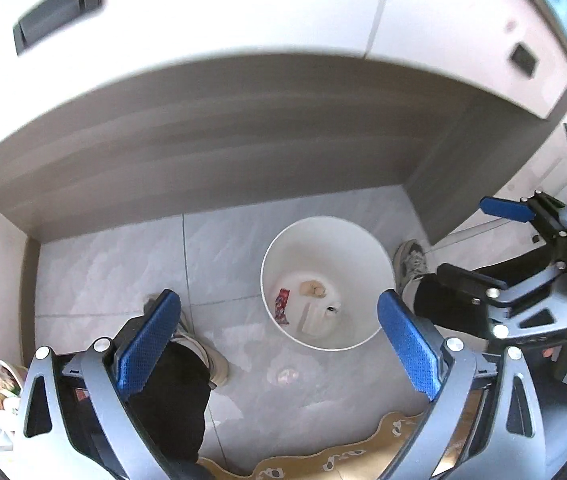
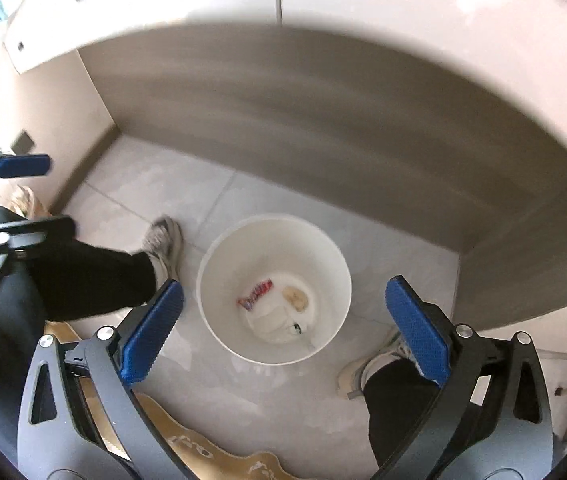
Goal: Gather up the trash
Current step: 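Raise both grippers back toward the bed, then grasp the white plastic bag with the left gripper while the right grasps the blue mask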
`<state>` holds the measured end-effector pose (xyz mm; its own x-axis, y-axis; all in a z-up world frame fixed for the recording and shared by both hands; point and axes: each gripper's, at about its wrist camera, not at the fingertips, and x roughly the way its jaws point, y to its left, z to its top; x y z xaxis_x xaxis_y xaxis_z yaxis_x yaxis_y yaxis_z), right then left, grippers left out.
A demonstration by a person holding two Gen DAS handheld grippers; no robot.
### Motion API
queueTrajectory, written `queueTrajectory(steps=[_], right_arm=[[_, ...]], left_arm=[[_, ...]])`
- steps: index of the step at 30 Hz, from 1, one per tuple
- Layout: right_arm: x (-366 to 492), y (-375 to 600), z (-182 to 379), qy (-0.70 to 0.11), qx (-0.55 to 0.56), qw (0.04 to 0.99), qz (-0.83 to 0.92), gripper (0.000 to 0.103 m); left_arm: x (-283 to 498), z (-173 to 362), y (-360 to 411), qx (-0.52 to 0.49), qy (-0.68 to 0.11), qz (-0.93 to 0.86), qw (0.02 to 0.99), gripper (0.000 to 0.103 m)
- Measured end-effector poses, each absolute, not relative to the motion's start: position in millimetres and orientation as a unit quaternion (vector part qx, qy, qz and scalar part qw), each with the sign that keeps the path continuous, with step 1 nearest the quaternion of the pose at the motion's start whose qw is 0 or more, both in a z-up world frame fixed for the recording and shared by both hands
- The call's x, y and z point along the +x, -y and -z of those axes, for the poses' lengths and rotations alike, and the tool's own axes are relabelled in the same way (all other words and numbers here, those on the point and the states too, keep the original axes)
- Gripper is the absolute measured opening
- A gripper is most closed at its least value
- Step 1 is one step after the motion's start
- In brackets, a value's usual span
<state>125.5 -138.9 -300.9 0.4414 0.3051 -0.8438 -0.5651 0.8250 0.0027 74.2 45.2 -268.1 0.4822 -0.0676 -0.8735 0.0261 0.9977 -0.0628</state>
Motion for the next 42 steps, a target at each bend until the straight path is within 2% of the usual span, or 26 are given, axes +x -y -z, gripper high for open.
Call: queueTrajectory(steps=[14,20,29,42], right_arm=[[71,188,100,-0.305,-0.103,0.909,-0.266,0.098],[81,196,37,-0.255,-0.113,0.926,-0.255,0.098],[138,178,-3,-0.237,-0.096,0.934,-0.249,0.098],[249,159,1,-0.25,-0.091,0.934,-0.238,0.098]], left_arm=[[51,114,-7,0.009,-0.392,0.068,0.918,0.097],[70,50,-8,0.017,-0.346,0.067,0.936,0.097],[151,-5,-30,0.027,-0.3,0.05,0.952,0.097],[319,1,-56,0.023,-0.315,0.071,0.946,0.097]])
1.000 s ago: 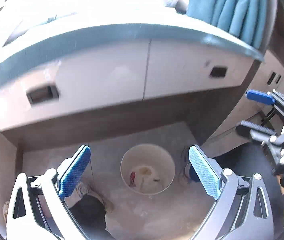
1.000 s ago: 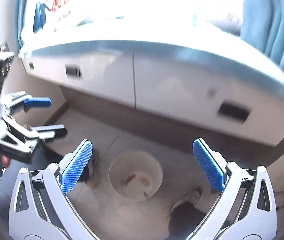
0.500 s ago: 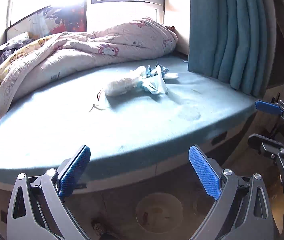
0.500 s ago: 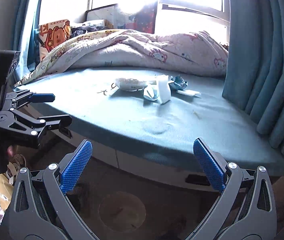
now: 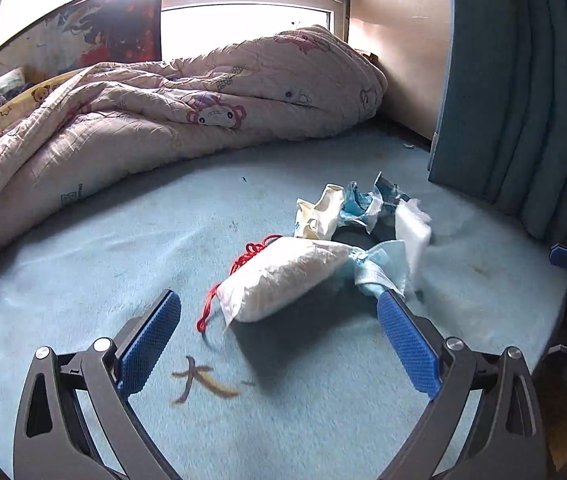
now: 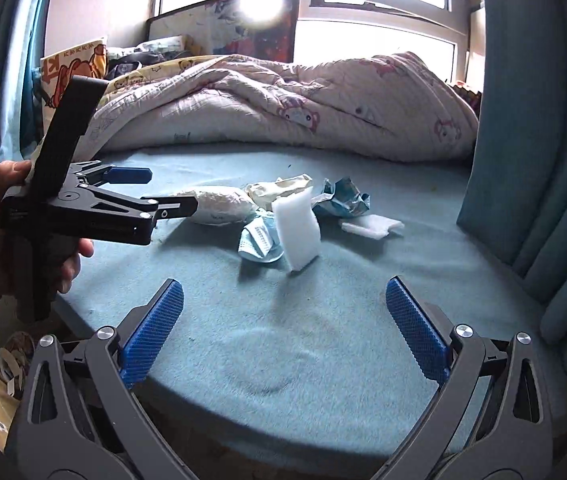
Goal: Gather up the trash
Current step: 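Grasp the white plastic bag with the left gripper while the right grasps the blue mask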
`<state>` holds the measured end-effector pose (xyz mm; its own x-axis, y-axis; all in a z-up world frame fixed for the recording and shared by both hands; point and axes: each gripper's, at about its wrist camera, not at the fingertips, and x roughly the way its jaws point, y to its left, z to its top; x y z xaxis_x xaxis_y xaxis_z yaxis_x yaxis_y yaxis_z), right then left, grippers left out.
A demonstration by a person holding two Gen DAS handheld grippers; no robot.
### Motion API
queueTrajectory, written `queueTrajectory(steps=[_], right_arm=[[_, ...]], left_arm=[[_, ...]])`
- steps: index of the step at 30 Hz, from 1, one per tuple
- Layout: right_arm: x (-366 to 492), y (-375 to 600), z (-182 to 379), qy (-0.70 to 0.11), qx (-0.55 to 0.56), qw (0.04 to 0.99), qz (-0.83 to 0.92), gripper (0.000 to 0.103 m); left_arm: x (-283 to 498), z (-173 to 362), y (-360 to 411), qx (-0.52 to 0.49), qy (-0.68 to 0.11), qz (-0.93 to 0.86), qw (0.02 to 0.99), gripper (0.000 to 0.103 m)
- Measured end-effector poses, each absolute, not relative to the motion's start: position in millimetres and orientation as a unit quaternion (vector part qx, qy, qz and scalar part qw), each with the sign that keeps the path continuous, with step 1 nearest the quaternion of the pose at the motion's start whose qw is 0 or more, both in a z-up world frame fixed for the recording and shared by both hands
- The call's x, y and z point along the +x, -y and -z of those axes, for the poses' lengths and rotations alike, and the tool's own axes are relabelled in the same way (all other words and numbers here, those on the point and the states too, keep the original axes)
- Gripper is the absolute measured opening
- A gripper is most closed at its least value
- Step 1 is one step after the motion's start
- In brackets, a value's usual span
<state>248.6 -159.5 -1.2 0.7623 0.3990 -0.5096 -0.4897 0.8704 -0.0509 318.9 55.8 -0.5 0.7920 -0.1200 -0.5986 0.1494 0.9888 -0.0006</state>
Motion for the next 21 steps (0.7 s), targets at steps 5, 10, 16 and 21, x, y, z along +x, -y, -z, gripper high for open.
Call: queueTrajectory(steps=[5,10,16,21], right_arm=[[279,162,11,-0.26,-0.085,0.934,-0.231,0.098],[292,161,18,-0.268,-0.083,0.932,-0.229,0.098],[303,159,22,-0.274,-0.088,0.931,-0.222,0.098],[320,159,29,-0.292,-0.1,0.928,-0.207,0.098]], left_arm=[[364,16,-52,0.019,-0.362,0.102,0.926,0.061],[375,17,-46,0.032,-0.369,0.101,0.923,0.059],[370,16,-43,0.043,-0.365,0.083,0.926,0.053],[350,9,-42,0.042,-0.352,0.08,0.932,0.052]])
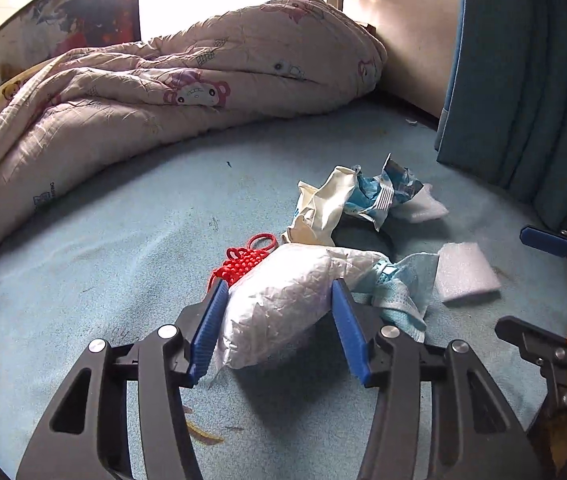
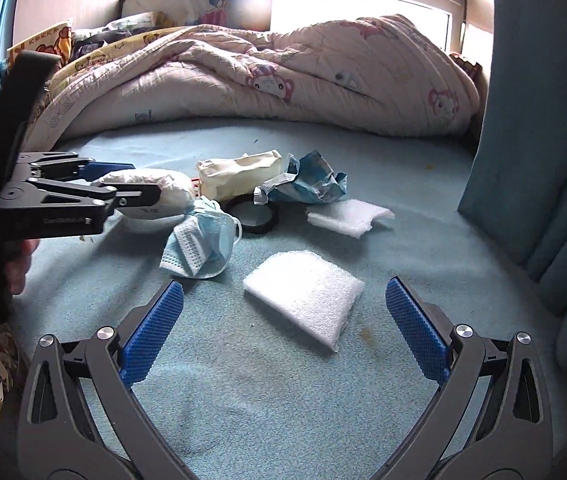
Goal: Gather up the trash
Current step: 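Grasp the white plastic bag with the left gripper while the right grasps the blue mask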
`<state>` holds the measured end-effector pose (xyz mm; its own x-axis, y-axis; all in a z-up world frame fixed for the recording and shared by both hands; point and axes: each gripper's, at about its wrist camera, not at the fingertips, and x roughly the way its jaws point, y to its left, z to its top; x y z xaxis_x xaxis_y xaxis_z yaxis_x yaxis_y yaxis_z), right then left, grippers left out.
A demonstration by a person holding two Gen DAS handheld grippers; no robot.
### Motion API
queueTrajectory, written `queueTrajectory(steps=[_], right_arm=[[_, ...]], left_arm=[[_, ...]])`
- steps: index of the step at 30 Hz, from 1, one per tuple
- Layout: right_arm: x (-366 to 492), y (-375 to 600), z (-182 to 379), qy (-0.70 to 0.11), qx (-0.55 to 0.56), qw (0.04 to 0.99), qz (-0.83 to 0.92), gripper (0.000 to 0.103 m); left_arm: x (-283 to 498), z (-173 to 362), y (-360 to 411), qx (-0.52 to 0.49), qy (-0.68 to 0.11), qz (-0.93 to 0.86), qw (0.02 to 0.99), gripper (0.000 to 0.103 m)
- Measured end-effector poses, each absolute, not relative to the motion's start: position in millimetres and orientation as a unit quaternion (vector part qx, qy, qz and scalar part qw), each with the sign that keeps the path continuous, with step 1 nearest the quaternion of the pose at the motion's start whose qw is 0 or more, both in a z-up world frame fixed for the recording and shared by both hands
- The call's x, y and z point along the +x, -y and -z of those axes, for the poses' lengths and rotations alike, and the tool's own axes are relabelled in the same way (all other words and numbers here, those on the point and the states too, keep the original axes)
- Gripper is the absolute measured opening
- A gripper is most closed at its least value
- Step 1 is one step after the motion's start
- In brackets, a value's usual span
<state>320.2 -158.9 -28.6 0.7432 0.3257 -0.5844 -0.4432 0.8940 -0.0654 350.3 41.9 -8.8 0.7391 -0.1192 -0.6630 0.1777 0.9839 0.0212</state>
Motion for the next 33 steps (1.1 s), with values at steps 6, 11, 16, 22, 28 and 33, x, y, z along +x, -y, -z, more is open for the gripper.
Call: queueTrajectory(steps=[6,11,16,22,28,33], right_arm=[[336,158,35,-0.313,-0.101,0.924,-0.196,0.098],[340,141,29,-0.327,-0.104,0.915,-0.215,0.098],[348,96,32,-0.343,-0.108,0.896,-0.259,0.098],[366,63,46,-0.375,-0.122,0.882,-0.258,0.036],[345,70,43,-0.368,-0.131,0.888,-0.241,0.032],[305,85,31,-0.348,-0.13,0.897,-0.239,0.032]], left_arm=[[312,-8,-48,0.041,-0.335,0.08,0.938,0.051],[275,-22,-58,0.038,-0.32,0.08,0.943,0.051],[251,-24,-69,0.033,-0.32,0.073,0.944,0.051],[233,-18,-80,0.02,-0.328,0.065,0.942,0.051],[213,-19,-91,0.009,-0.326,0.057,0.944,0.051],[193,-21,-91,0.007,-0.325,0.056,0.944,0.051]])
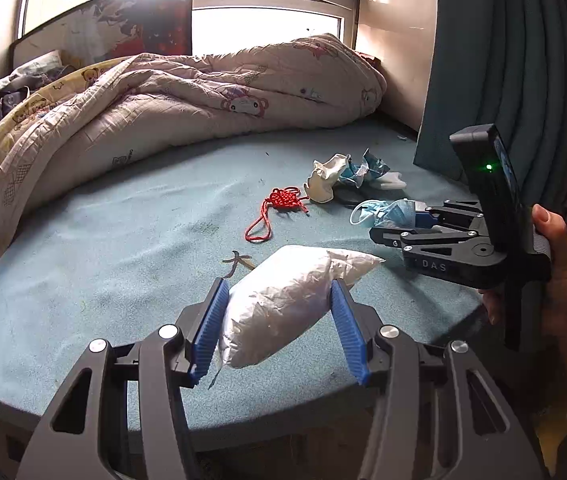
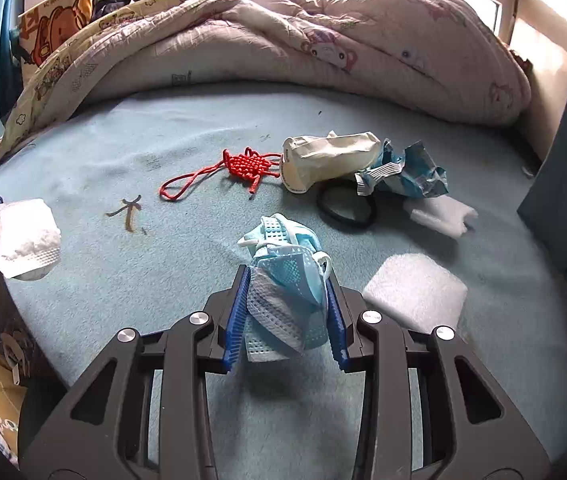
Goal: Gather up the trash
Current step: 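Grasp the white plastic bag with the left gripper while the right grasps the blue mask, then lower the bag and mask over the white bin and open both grippers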
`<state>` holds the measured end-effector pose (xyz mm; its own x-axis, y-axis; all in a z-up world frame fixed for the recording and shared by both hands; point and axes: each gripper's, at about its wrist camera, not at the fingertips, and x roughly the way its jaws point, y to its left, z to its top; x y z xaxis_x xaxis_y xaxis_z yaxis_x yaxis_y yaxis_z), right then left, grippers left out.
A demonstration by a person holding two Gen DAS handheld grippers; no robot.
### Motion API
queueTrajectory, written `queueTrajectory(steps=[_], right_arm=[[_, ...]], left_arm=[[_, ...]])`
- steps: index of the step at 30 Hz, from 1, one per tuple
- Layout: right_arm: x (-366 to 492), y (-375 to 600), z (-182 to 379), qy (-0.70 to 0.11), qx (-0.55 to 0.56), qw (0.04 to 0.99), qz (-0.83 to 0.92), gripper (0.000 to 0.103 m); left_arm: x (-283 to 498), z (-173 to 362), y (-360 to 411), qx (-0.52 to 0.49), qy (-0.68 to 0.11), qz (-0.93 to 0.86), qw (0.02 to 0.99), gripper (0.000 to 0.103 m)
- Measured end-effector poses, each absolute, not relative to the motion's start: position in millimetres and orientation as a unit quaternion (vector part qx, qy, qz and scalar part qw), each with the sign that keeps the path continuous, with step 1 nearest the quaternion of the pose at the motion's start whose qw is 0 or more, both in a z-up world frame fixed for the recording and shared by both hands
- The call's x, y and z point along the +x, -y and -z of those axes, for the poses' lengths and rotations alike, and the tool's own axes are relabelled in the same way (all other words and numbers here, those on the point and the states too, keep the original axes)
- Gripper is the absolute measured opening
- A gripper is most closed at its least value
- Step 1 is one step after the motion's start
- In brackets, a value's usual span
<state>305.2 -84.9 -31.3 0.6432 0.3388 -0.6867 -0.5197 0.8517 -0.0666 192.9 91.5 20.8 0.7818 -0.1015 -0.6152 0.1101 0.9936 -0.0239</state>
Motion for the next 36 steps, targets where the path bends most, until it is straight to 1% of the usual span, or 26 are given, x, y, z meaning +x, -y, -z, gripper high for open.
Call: queueTrajectory(steps=[13,19,26,33,36], right_arm=[[172,120,-3,-0.285,-0.13,0.909,-0.274,0.032],[120,137,3,-0.275,-0.127,0.909,-0.288,0.032],[77,150,42,-0.286,-0.127,0.902,-0.297,0.032],[66,159,125,-0.331,-0.129,0.887,-0.297,0.032],[73,163,161,-0.353,-0.128,0.88,-0.291,0.032]], left_arm=[[120,-16,-70,0.006,-0.327,0.056,0.943,0.051],[82,3,-56,0.012,-0.332,0.054,0.942,0.051],[50,52,-44,0.001,-0.359,0.055,0.932,0.051],[44,121,-21,0.023,-0.393,0.058,0.917,0.052],[53,160,-16,0.009,-0.42,0.071,0.905,0.052]])
